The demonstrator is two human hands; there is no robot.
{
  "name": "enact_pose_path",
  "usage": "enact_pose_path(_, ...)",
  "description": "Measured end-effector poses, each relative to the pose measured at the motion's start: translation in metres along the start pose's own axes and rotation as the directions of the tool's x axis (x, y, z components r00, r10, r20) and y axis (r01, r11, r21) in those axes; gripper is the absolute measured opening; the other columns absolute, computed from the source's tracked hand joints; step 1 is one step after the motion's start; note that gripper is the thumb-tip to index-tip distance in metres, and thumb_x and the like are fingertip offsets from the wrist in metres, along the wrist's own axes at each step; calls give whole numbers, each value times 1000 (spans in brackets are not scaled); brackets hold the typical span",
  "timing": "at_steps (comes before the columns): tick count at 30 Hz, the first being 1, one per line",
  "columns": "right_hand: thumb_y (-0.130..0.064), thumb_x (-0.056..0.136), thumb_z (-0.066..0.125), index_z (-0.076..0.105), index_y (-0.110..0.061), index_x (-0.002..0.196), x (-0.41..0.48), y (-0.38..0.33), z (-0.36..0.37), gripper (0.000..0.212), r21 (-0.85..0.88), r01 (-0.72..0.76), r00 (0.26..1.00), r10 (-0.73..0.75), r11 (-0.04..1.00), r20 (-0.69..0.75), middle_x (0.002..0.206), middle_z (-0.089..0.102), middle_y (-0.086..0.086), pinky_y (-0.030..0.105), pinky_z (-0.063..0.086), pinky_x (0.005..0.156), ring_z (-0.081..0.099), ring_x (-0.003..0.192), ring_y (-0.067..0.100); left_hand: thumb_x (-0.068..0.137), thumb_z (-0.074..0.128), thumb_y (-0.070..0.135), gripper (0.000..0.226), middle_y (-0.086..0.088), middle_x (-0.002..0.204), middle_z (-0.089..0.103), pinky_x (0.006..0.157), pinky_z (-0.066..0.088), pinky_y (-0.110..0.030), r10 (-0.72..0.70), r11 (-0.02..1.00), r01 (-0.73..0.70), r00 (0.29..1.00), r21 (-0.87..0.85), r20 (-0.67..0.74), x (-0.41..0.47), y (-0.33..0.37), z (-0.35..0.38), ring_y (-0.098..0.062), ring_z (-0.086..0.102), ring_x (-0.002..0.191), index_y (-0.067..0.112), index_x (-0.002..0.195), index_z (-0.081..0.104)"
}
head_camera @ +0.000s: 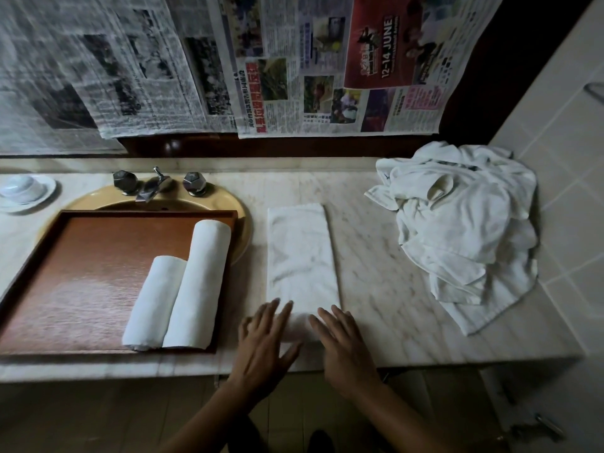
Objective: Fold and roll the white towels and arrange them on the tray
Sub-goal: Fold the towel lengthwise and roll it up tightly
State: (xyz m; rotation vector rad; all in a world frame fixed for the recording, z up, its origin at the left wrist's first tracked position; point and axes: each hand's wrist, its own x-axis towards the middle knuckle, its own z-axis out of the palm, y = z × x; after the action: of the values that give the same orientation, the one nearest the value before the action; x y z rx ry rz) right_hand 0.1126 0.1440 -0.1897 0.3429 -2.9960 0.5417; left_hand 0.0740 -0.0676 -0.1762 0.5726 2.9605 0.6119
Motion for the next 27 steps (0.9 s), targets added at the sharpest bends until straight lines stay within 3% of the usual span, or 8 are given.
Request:
enact_pose_path(3, -14, 89, 43, 49, -15, 151, 5, 3, -1, 62, -36, 9, 998, -7, 999, 59, 156, 47, 8, 50, 27, 120, 37, 148, 34, 100, 34, 65, 77, 1, 170, 13, 124, 21, -54, 120, 982, -132, 989, 137, 90, 3, -3, 14, -21, 5, 158, 29, 164, 12)
enact_pose_path(5, -19, 90, 44, 43, -14, 155, 9, 6, -1, 65, -85, 0, 994, 9, 996, 109, 159, 43, 8, 50, 25, 121, 34, 149, 34, 98, 41, 61, 79, -3, 168, 26, 119, 32, -56, 118, 975, -138, 985, 174, 122, 12, -8, 17, -25, 17, 156, 23, 163, 18)
enact_pose_path(7, -22, 90, 45, 37, -14, 158, 14, 8, -3, 69, -119, -2, 991, 18, 993, 132, 159, 41, 8, 50, 25, 122, 34, 149, 33, 97, 43, 60, 80, -4, 165, 32, 118, 32, -55, 104, 975, -129, 984, 182, 143, 23, -10, 17, -28, 25, 154, 21, 163, 21)
enact_pose_path(12, -12, 77, 66, 34, -17, 157, 27, 14, -12, 86, -97, 13, 977, 8, 995, 211, 149, 49, 6, 40, 46, 110, 46, 135, 29, 95, 37, 65, 78, -1, 148, 48, 112, 39, -50, 142, 958, -181, 973, 223, 179, 35, -13, 2, -26, 48, 134, 21, 159, 29)
enact_pose_path(18, -28, 98, 57, 19, -31, 161, 21, 13, -35, 73, -23, -9, 901, 18, 1000, 434, 156, 33, -4, 38, 36, 112, 34, 140, 21, 97, 23, 77, 85, 1, 146, 47, 109, 36, -46, 120, 975, -153, 972, 159, 200, 14, -4, -1, -21, 47, 127, 21, 160, 25)
enact_pose_path(21, -32, 100, 56, 20, -32, 160, 17, 9, -41, 69, -9, -22, 882, 24, 1000, 470, 157, 32, -6, 38, 33, 112, 33, 140, 19, 98, 17, 79, 83, 2, 141, 49, 106, 38, -42, 104, 978, -135, 977, 159, 185, 2, 2, -4, -18, 47, 121, 22, 157, 31)
enact_pose_path(27, -45, 99, 57, 32, -31, 158, 34, 15, -58, 66, 51, -78, 830, 36, 996, 557, 157, 39, -5, 39, 33, 114, 37, 142, 20, 99, 23, 76, 68, 4, 130, 47, 99, 40, -41, 109, 983, -126, 986, 136, 128, -1, 9, -6, -15, 46, 111, 26, 137, 46)
